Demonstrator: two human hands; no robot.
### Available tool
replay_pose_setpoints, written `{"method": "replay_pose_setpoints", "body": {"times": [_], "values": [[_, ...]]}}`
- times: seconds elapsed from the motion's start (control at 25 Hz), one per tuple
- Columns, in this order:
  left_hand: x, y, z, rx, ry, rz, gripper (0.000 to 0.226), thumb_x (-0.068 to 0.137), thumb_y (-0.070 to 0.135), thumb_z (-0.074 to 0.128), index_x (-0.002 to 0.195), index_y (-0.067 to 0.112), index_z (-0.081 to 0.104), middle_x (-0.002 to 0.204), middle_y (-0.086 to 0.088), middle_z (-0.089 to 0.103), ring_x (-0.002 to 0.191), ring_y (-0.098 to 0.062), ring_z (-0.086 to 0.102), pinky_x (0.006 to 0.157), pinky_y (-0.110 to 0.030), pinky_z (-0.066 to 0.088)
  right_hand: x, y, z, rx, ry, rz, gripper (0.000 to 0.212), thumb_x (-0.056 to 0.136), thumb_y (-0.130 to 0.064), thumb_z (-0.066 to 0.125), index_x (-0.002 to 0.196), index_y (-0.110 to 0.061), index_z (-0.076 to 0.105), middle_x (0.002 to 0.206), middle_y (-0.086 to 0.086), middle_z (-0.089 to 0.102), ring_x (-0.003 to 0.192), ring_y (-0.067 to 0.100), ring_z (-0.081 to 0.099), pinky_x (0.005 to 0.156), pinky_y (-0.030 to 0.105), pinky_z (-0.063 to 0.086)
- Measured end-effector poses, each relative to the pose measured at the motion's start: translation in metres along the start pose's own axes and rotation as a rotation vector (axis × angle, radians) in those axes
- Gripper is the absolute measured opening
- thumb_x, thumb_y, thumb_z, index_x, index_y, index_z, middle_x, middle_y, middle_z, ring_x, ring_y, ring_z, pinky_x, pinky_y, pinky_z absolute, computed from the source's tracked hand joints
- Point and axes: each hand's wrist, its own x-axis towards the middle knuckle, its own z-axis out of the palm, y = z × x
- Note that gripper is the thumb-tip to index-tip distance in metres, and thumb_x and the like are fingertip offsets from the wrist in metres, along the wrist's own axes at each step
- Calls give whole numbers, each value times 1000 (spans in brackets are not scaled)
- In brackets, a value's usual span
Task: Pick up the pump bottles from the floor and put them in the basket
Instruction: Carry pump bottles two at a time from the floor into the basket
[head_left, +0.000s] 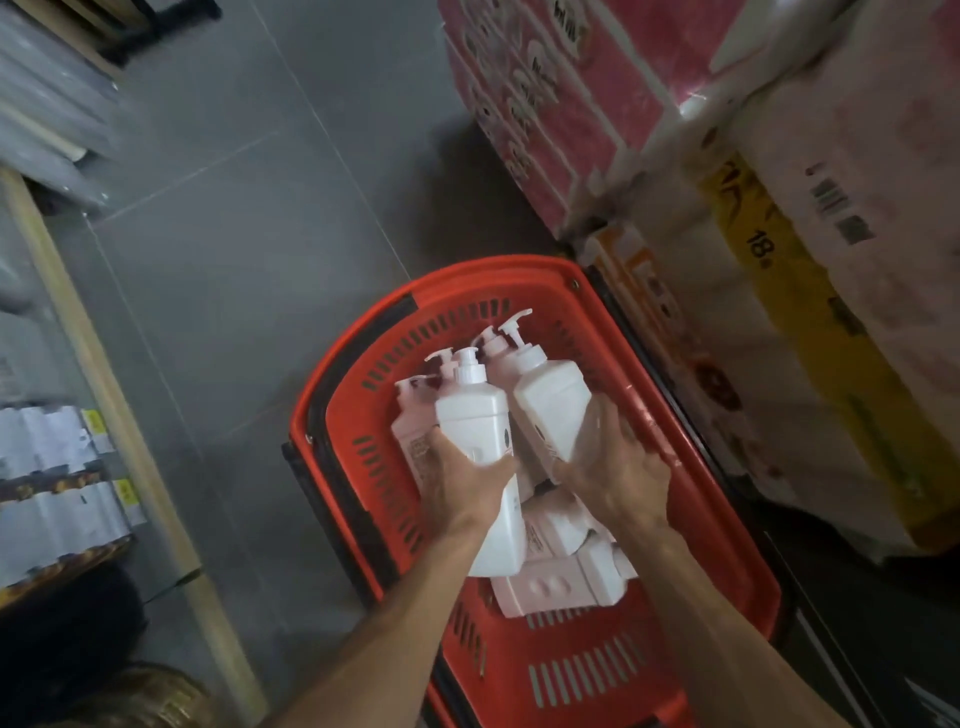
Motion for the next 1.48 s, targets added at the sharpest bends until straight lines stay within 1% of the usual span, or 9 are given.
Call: {"method": "replay_pose_setpoints", "body": {"times": [0.16, 0.36, 0.6, 0.68, 0.88, 1.04, 1.24, 1.4, 1.48], "values": [[20, 1, 17, -15, -21, -11, 78, 60, 51, 75, 119, 28, 30, 106, 5, 57, 88, -26, 62, 77, -44, 55, 24, 0, 18, 18, 10, 31, 92, 73, -51, 74, 147, -28, 26, 127, 1, 60, 108, 32, 64, 85, 46, 50], [37, 6, 33, -97, -31, -71, 82, 53, 53, 71, 119, 29, 30, 105, 4, 59, 86, -26, 64, 78, -48, 57, 37, -1, 36, 5, 58, 51, 86, 73, -49, 73, 143, -30, 29, 120, 1, 65, 101, 32, 66, 82, 44, 51], [42, 12, 50, -75, -13, -121, 91, 55, 58, 71, 128, 23, 29, 111, 1, 59, 89, -30, 64, 78, -46, 56, 40, -1, 36, 49, 70, 79, 91, 75, -85, 53, 146, -33, 28, 123, 2, 66, 105, 33, 67, 85, 47, 51], [41, 16, 54, -79, 0, -138, 95, 58, 58, 75, 133, 23, 27, 112, 2, 61, 90, -31, 65, 79, -44, 56, 39, 0, 36, 55, 55, 90, 93, 75, -88, 53, 147, -37, 24, 125, 1, 65, 106, 33, 66, 86, 47, 51], [40, 20, 58, -57, 10, -152, 104, 63, 60, 78, 141, 20, 23, 124, 0, 59, 100, -34, 64, 84, -47, 55, 36, 4, 38, 62, 59, 60, 93, 78, -81, 60, 150, -36, 22, 128, 0, 62, 107, 33, 66, 85, 49, 52], [39, 20, 51, 13, -73, -123, 107, 74, 59, 77, 151, 18, 14, 138, -4, 55, 117, -40, 58, 94, -44, 50, 35, 4, 36, 67, 10, 65, 95, 79, -75, 64, 152, -34, 20, 134, 0, 58, 111, 31, 64, 86, 47, 51], [30, 17, 35, 109, -119, -16, 86, 81, 47, 74, 147, 16, 28, 139, -3, 53, 118, -36, 58, 91, -40, 48, 33, 0, 32, 80, -61, 82, 95, 79, -67, 68, 151, -31, 17, 139, 4, 52, 114, 35, 59, 89, 49, 49], [25, 9, 17, 149, -153, 107, 71, 81, 42, 73, 139, 21, 37, 133, 2, 54, 112, -30, 60, 89, -40, 51, 22, -2, 27, 3, 27, 21, 86, 84, -61, 70, 149, -19, 30, 134, 8, 52, 112, 32, 60, 83, 45, 53], [18, 11, 5, 156, -176, 184, 67, 83, 36, 74, 140, 25, 40, 138, 2, 53, 116, -24, 59, 91, -37, 49, 12, 1, 18, -52, 46, -29, 76, 84, -44, 77, 143, -17, 38, 128, 9, 52, 110, 32, 60, 79, 43, 54]]}}
